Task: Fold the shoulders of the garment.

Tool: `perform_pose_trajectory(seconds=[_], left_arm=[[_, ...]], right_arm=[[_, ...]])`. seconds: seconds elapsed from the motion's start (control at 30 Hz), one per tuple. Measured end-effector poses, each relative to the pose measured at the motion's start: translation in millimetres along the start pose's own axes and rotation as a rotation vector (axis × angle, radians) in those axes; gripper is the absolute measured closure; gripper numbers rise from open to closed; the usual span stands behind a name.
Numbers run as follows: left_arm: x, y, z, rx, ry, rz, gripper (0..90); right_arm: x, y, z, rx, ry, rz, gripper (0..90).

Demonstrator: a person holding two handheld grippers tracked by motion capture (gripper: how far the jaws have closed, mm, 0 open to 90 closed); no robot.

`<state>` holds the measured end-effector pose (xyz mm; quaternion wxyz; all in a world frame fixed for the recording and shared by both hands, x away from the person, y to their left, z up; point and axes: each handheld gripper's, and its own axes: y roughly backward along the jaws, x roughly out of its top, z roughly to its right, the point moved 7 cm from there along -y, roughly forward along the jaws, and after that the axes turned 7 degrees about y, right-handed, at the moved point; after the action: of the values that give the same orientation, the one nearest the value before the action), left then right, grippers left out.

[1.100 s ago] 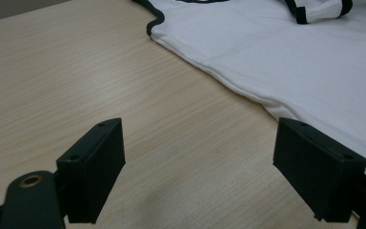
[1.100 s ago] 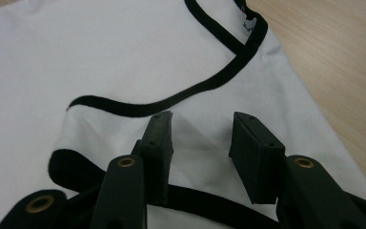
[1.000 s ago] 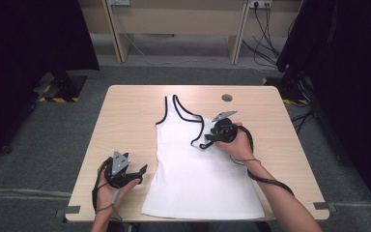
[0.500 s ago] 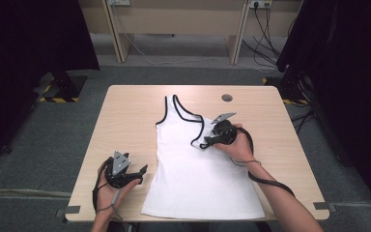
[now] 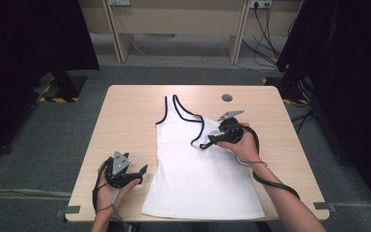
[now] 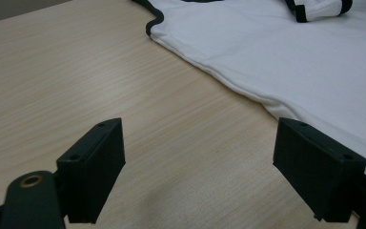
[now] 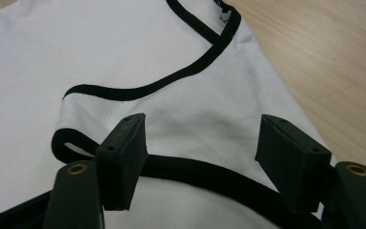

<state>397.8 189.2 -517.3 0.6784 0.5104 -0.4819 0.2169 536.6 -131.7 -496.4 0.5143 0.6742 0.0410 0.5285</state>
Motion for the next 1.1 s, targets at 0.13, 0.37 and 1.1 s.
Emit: perform_pose_trajectory(seconds=[0.13, 0.37, 1.1], left_arm=[[0.0, -0.1, 0.4, 0.002, -0.003, 0.0, 17.5], [0.0, -0.1, 0.5, 0.003, -0.005, 0.0, 17.5], [-0.1, 0.0, 1.1, 0.002, -0.011, 0.001, 17.5]], right_arm=[[1.3, 7.8, 1.0, -0.005, -0.001, 0.012, 33.3], [-1.1, 13.9, 1.9, -0.009, -0.012, 0.012, 31.1], [-14.0, 35.3, 1.3, -0.028, -0.029, 0.019, 27.4]])
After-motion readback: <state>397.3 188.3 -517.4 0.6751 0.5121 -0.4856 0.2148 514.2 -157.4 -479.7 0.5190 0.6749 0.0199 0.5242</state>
